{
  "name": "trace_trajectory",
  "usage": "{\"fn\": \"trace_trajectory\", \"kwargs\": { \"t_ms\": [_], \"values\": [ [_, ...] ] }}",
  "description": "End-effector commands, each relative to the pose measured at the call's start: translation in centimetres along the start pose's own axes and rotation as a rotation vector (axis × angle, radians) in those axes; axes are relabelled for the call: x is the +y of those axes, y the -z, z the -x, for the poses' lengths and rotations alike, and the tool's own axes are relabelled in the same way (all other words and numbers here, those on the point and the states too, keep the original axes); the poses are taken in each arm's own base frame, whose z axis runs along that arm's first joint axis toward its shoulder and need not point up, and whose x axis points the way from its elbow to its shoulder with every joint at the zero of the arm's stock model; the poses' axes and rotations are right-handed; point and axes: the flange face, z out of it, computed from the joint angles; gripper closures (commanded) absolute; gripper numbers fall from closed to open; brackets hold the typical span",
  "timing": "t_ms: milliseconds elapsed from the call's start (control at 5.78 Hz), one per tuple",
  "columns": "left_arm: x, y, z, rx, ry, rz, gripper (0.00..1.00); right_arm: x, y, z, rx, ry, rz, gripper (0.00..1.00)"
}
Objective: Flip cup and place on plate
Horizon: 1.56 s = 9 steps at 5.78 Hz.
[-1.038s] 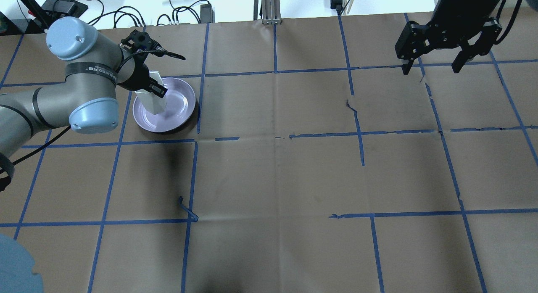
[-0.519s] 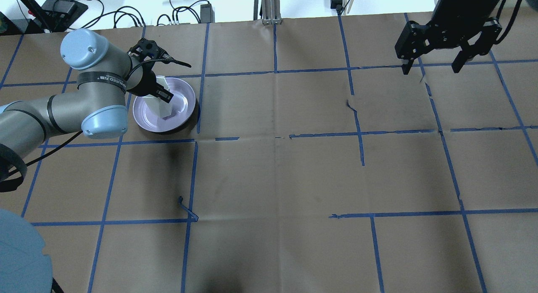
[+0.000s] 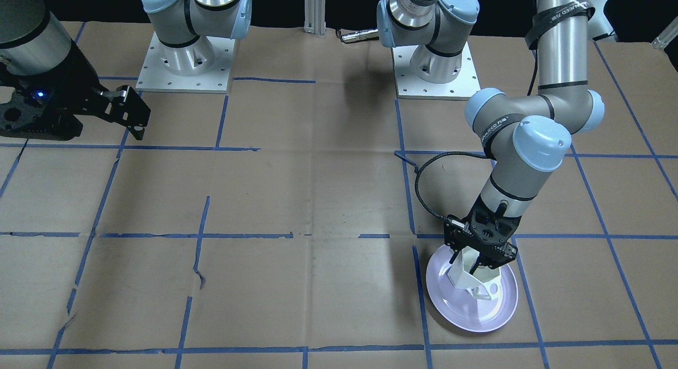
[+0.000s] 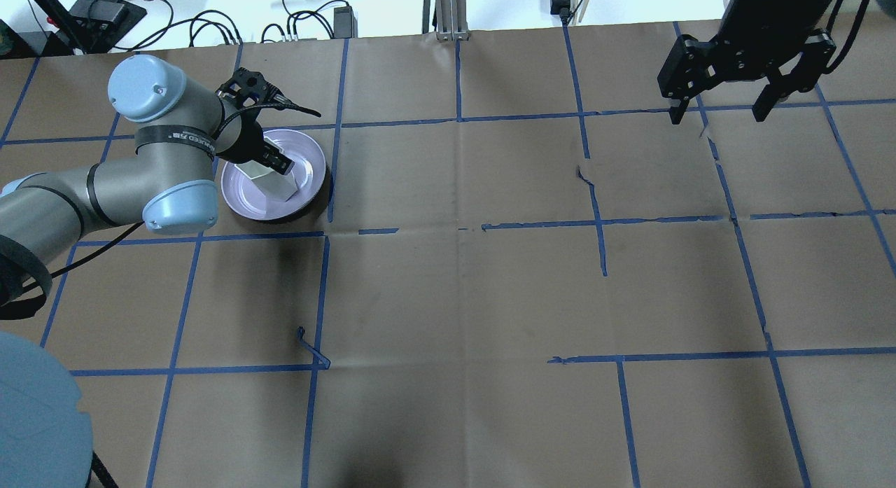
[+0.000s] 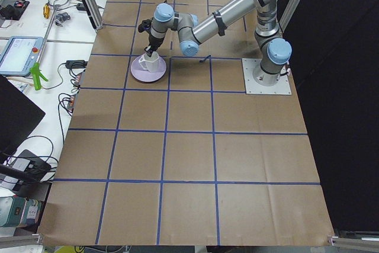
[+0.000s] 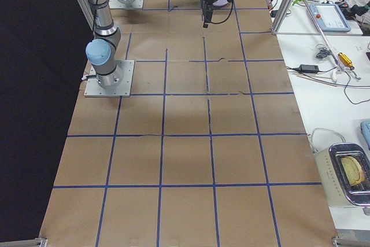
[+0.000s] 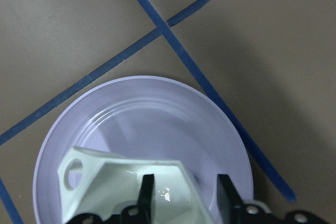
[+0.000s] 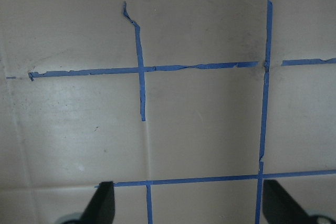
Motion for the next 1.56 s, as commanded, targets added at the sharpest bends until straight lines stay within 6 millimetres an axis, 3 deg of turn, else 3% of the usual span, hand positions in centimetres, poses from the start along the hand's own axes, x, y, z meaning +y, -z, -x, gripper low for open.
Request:
{"fn": "trace_trajectory", "kwargs": {
  "t_ms": [0,519,692,865,1038,1212,1385],
  "values": [
    [-1.0,2.7,0.0,-0.014,0.006,-0.007,0.01,0.0,0.0,0.0,0.0,0.0,0.0,0.0],
    [-4.0,16.5,0.1,0.093,0.155,0.13,0.01,0.0,0.0,-0.1,0.0,-0.002,0.0,0.0],
    [-4.9,20.8,-0.7,0.099,0.251,0.192,0.01,0.0,0.0,0.0,0.0,0.0,0.0,0.0],
    [-5.3,24.1,-3.4,0.047,0.256,0.256,0.01,0.0,0.0,0.0,0.0,0.0,0.0,0.0],
    [-6.0,24.4,-5.5,-0.006,0.376,0.277,0.01,0.0,0.0,0.0,0.0,0.0,0.0,0.0],
    [-6.4,26.0,-8.9,-0.029,0.439,0.314,0.01,0.0,0.0,0.0,0.0,0.0,0.0,0.0],
    [-6.1,25.9,-10.0,-0.037,0.536,0.335,0.01,0.0,0.0,0.0,0.0,0.0,0.0,0.0]
  ]
}}
